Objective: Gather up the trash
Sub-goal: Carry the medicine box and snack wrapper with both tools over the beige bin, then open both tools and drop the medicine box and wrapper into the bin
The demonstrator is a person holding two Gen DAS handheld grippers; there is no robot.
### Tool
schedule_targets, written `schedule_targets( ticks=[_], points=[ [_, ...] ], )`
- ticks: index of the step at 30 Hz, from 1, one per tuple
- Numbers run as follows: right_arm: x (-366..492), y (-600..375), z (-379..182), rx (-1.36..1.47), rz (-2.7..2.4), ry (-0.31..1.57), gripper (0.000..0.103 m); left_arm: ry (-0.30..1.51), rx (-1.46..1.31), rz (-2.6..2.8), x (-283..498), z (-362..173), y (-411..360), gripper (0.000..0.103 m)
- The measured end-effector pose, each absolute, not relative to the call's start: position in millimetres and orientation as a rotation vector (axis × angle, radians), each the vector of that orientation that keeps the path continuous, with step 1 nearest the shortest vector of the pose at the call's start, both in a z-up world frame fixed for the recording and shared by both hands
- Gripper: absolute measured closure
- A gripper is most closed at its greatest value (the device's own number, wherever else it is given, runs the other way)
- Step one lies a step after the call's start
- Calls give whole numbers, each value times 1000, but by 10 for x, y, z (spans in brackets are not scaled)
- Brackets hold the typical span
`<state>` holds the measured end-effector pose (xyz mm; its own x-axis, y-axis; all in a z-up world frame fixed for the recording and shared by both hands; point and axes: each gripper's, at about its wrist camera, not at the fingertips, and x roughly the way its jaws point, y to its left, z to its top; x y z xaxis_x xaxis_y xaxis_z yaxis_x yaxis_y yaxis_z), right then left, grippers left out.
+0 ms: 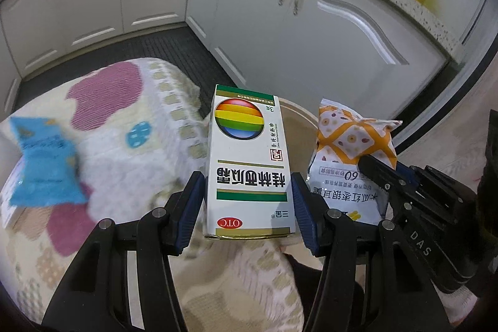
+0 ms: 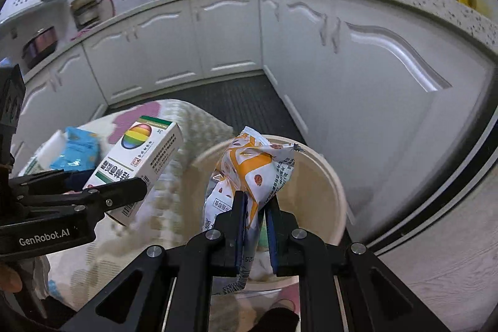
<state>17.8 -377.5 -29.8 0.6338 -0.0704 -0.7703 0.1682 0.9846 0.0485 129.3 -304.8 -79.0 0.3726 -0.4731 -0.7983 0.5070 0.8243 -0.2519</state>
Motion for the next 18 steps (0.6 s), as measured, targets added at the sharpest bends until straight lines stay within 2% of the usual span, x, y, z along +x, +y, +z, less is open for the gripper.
schedule_targets(
  ticks=[18],
  points=[
    [375, -4238, -753, 136, -219, 968, 91, 1070, 107, -649, 1583, -1205, -3759, 49]
  ],
)
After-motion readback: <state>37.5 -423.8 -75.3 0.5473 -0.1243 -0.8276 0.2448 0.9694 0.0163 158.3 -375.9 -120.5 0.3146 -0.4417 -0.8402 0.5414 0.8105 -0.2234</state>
